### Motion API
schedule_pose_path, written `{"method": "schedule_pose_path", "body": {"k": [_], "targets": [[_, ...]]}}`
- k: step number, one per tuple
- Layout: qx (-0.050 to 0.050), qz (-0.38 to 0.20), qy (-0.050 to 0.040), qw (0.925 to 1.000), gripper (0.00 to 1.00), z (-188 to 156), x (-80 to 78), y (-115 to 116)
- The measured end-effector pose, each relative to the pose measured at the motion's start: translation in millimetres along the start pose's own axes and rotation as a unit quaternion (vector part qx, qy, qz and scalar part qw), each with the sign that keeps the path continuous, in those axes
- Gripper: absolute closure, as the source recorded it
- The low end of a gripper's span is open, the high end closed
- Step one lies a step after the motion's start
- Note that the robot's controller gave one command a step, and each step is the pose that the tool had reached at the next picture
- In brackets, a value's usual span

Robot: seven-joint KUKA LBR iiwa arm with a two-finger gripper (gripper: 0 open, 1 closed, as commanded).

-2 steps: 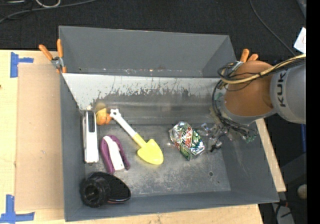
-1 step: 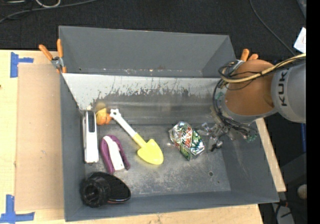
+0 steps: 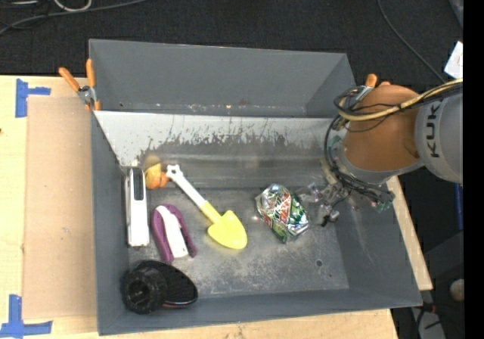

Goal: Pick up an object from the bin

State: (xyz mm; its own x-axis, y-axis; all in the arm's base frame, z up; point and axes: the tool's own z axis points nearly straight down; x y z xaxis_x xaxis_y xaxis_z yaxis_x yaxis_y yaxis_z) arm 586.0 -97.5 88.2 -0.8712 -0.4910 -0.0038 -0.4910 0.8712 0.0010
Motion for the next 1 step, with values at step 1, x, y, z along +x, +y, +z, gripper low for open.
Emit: {"method": "schedule_pose_path", "body": {"k": [1], "targets": [[0.0,0.0,0.0,1.0,1.0,-18.3,-0.2,0.4]]}}
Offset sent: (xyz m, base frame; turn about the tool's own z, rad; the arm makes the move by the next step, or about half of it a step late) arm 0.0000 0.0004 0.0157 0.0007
